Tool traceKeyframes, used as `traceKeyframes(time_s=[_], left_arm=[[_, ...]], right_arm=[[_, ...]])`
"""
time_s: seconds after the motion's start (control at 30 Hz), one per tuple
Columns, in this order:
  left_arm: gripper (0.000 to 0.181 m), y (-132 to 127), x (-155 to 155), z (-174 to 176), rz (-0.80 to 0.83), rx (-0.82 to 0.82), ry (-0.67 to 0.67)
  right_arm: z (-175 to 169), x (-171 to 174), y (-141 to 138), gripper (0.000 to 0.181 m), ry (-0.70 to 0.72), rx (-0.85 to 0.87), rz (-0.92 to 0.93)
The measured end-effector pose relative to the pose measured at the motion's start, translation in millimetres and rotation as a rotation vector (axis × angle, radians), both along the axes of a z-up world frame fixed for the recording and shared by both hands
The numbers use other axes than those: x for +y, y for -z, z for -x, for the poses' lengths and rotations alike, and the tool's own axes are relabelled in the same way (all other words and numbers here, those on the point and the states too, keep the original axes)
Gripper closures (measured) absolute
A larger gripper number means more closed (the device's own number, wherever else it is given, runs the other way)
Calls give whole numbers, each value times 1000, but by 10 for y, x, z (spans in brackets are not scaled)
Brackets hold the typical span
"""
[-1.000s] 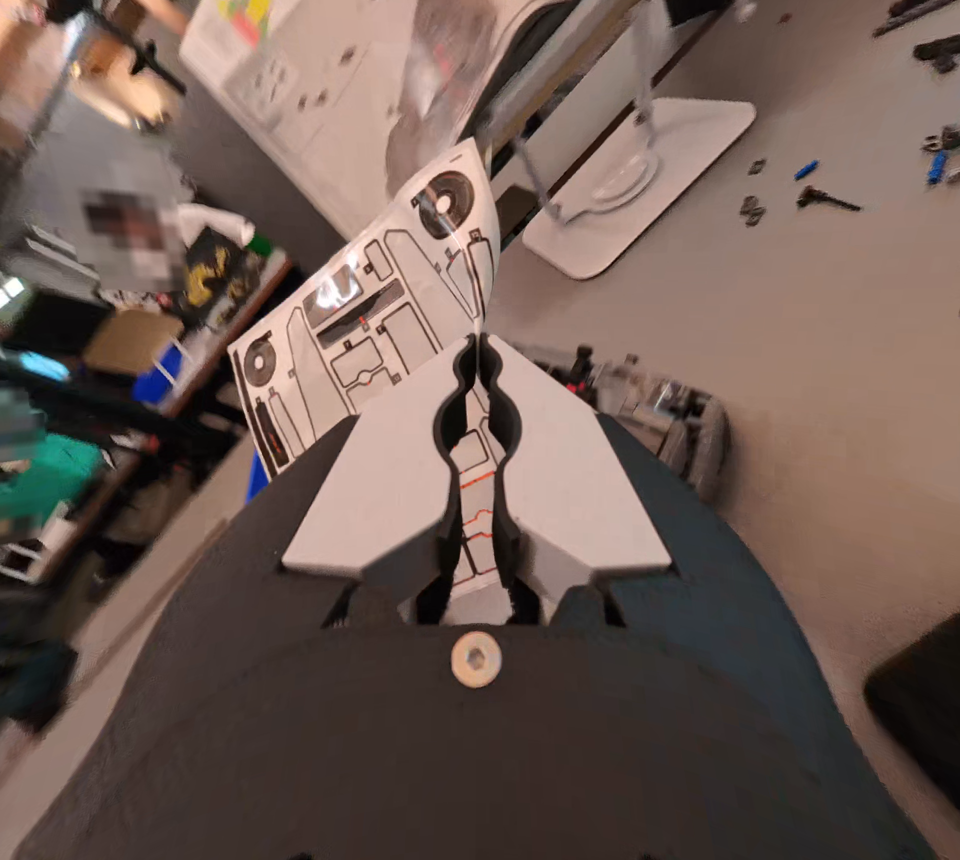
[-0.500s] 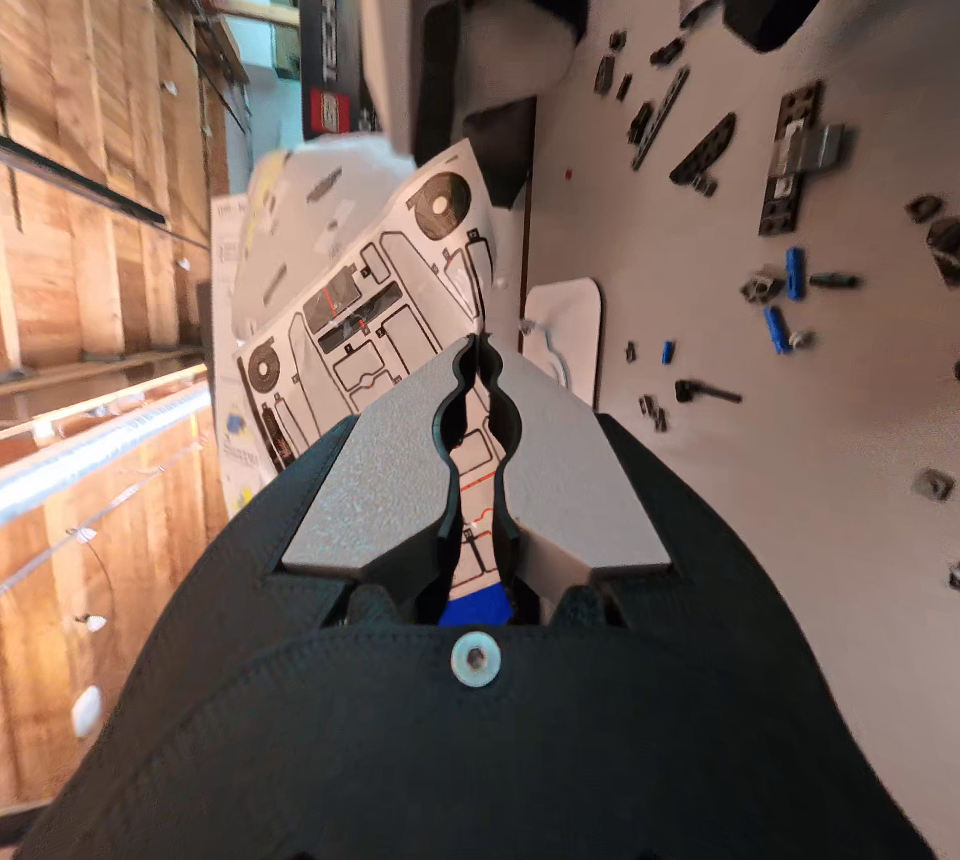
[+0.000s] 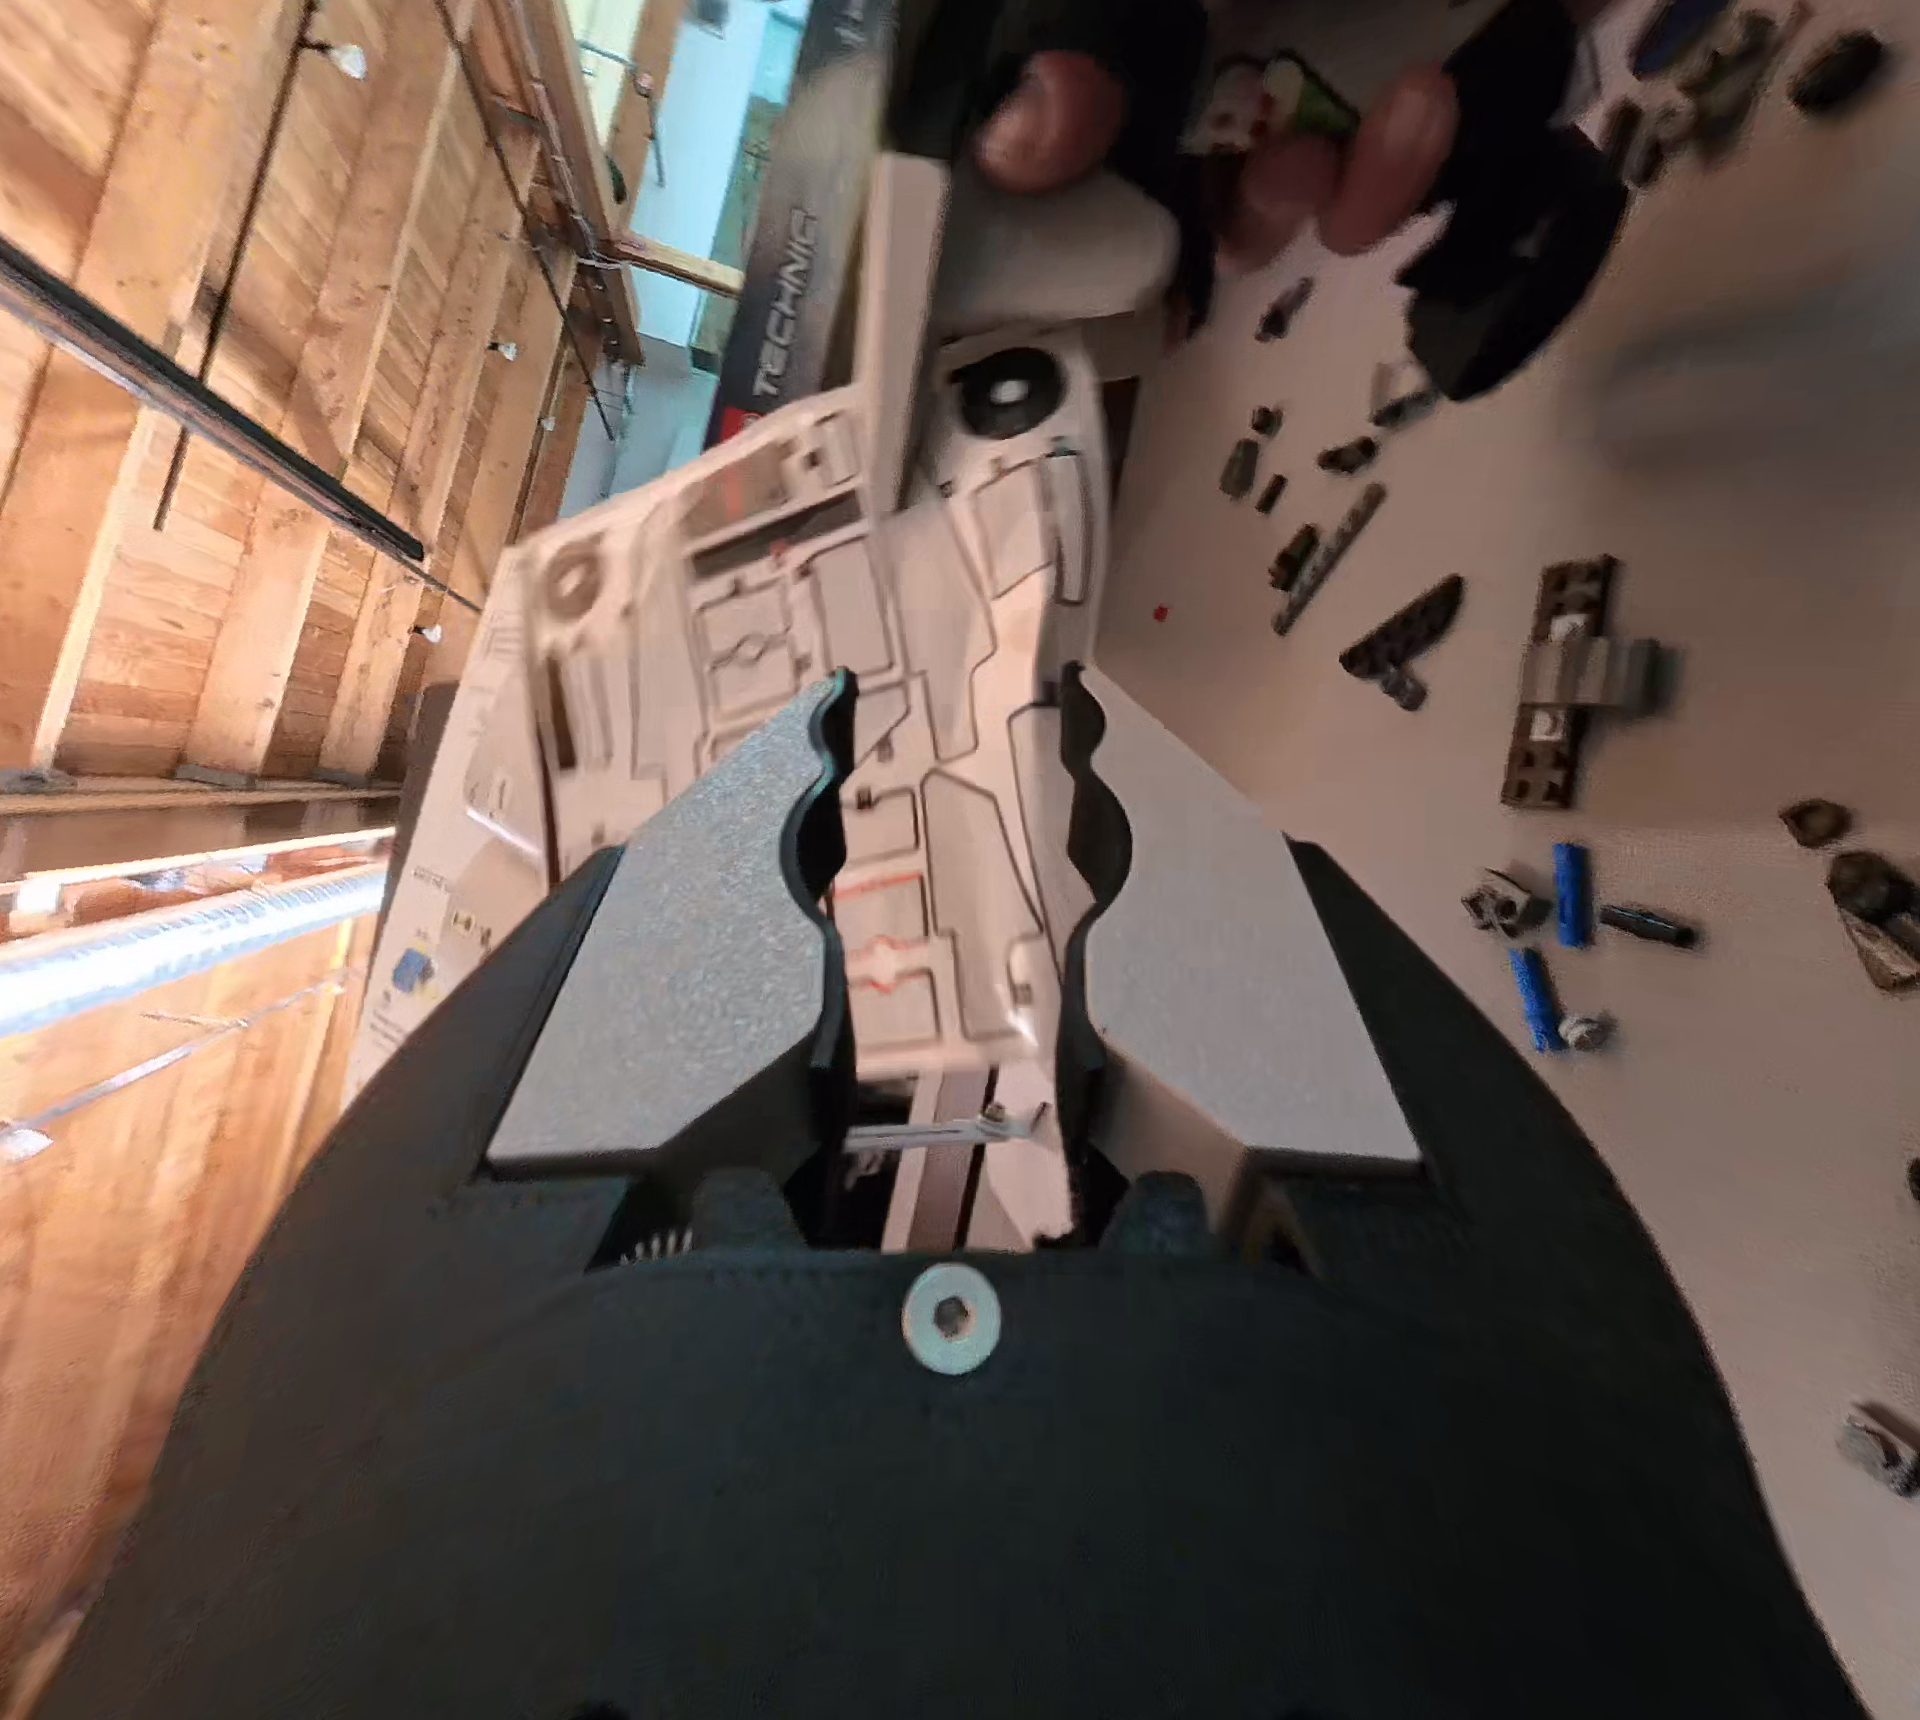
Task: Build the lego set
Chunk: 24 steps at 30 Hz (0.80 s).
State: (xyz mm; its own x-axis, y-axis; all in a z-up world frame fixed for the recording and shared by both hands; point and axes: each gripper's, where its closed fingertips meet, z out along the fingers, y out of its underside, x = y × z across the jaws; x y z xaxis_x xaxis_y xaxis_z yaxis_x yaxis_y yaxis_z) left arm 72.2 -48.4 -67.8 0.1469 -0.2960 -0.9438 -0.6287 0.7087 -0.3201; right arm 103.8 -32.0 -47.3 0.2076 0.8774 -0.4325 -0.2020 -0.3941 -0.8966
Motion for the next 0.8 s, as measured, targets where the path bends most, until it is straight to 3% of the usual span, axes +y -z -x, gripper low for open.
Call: traceKeyframes(time_s=[0.1, 0.23, 0.43, 0.53, 0.8], left_arm=[[138, -213, 135, 222, 69, -143, -19], [132, -283, 369, 512, 198, -273, -49], [122, -125, 575, 585, 714, -506, 51], [127, -123, 519, 531, 945, -601, 182], [161, -137, 327, 429, 1124, -620, 365]], right_arm=[[-75, 40, -21, 181, 26, 18, -11], [-152, 72, -41, 181, 51, 31, -33], [-203, 38, -108, 181, 36, 61, -59], [-189, 16, -113, 181, 21, 65, -64], [-113, -29, -78, 181, -15, 49, -69]])
